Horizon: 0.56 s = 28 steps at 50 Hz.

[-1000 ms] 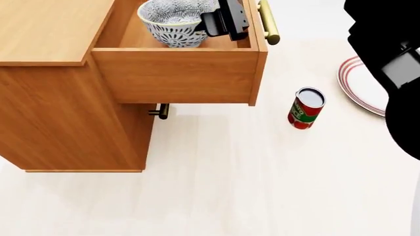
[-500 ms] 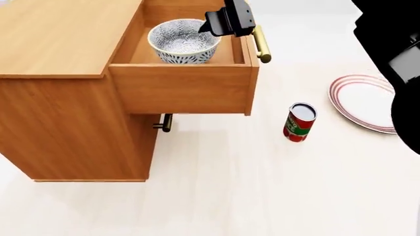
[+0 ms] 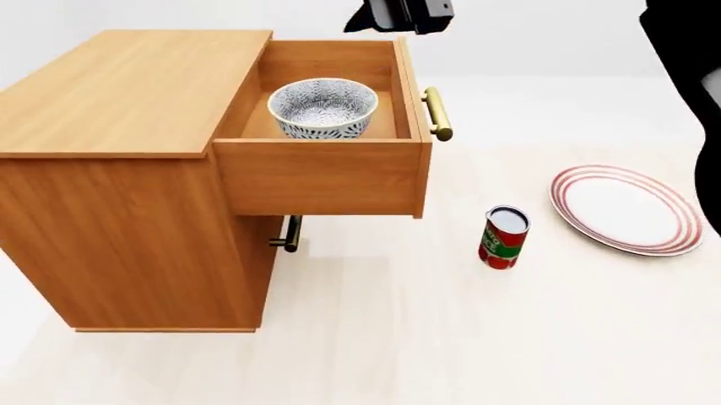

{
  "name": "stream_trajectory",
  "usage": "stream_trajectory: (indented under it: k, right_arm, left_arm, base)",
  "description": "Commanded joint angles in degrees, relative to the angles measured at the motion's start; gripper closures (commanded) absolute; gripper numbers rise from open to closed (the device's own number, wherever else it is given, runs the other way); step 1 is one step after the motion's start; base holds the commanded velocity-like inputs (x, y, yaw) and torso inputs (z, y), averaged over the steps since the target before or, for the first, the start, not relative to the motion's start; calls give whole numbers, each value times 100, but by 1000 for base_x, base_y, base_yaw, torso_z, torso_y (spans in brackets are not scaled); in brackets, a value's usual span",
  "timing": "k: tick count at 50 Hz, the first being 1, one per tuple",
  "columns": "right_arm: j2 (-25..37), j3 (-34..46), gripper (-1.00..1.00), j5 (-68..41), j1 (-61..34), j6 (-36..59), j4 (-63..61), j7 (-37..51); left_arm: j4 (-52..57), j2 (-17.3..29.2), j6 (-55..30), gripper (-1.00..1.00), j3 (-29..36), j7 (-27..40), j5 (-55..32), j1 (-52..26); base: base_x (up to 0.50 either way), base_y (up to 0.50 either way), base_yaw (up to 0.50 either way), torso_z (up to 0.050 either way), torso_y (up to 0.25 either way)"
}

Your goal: Put the bowl in the top drawer of the cabinet.

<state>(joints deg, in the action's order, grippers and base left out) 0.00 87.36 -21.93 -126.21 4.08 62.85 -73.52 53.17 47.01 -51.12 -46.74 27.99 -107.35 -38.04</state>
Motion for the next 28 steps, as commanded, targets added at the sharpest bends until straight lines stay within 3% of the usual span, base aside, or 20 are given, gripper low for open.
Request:
stream_trajectory:
  k: [1, 6, 10, 14, 28]
  right_arm:
    - [1, -128, -100, -176, -145, -454, 637, 192]
    - [95, -329, -100, -297, -267, -569, 888, 323]
    - [1435, -318, -100, -556, -349, 955, -1990, 1099]
    - [2362, -343, -100, -748, -458, 1923, -3918, 1690]
    - [4248, -1116, -100, -1448, -753, 4272, -7559, 3125]
  left_arm:
    - [18, -8, 14, -100, -98, 13, -72, 79]
    - [34, 15, 39, -100, -83, 66, -131, 85]
    - [44, -6, 33, -100, -51, 62, -106, 76]
    - [48, -78, -3, -100, 10, 12, 2, 58]
    - [71, -219, -68, -100, 45, -100, 159, 89]
  base:
    - [0, 0, 0, 0, 248]
    - [0, 0, 0, 0, 248]
    - [0, 0, 0, 0, 249]
    - [0, 0, 0, 0, 248]
    - [0, 0, 0, 0, 248]
